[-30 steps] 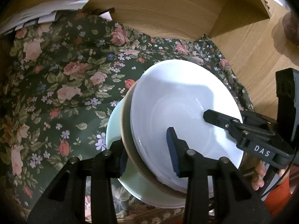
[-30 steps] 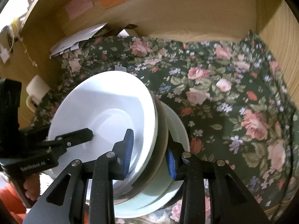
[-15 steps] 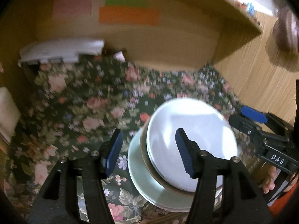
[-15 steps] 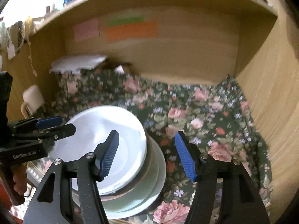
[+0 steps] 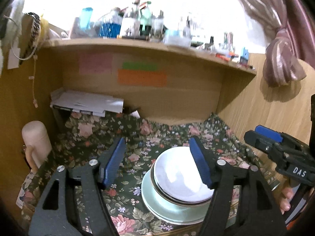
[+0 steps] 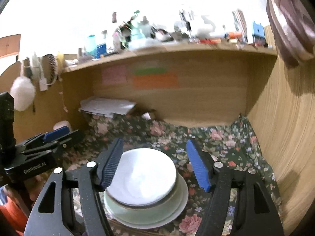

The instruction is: Organize plates and bowls

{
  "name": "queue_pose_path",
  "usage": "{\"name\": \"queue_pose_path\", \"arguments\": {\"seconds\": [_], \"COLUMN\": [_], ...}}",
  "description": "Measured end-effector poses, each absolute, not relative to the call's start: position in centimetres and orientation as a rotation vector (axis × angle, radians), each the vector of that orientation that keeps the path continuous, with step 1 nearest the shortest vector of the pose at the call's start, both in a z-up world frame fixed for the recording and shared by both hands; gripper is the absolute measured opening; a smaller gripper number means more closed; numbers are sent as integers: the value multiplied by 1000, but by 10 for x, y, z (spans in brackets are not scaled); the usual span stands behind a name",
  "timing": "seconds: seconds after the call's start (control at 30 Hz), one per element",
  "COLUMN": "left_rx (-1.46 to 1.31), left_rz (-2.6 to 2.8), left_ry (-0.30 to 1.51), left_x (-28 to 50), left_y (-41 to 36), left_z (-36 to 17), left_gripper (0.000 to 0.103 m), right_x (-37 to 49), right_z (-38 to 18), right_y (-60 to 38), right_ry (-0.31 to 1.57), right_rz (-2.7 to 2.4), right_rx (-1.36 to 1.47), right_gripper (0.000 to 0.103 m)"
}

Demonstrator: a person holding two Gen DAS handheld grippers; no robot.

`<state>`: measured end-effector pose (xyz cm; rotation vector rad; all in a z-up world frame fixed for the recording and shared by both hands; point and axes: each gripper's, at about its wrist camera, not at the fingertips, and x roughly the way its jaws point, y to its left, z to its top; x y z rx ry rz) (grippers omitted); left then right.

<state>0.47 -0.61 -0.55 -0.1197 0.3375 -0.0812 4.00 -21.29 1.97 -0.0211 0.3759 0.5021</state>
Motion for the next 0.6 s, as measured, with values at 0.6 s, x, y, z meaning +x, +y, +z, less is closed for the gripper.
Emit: {"name": "queue_pose_path", "arguments": {"seconds": [0.6], "left_rx": [-44], "left_rz": [-39], "left_ry": [190], "left_x": [-41], "left_y": [-21], "left_z": [2], "left_gripper": [103], "right_x": [15], "right_z": [18], "right_y": [-214], "right_ry": [300], "right_rz": [502], "right_rx": [-11], "right_gripper": [103]}}
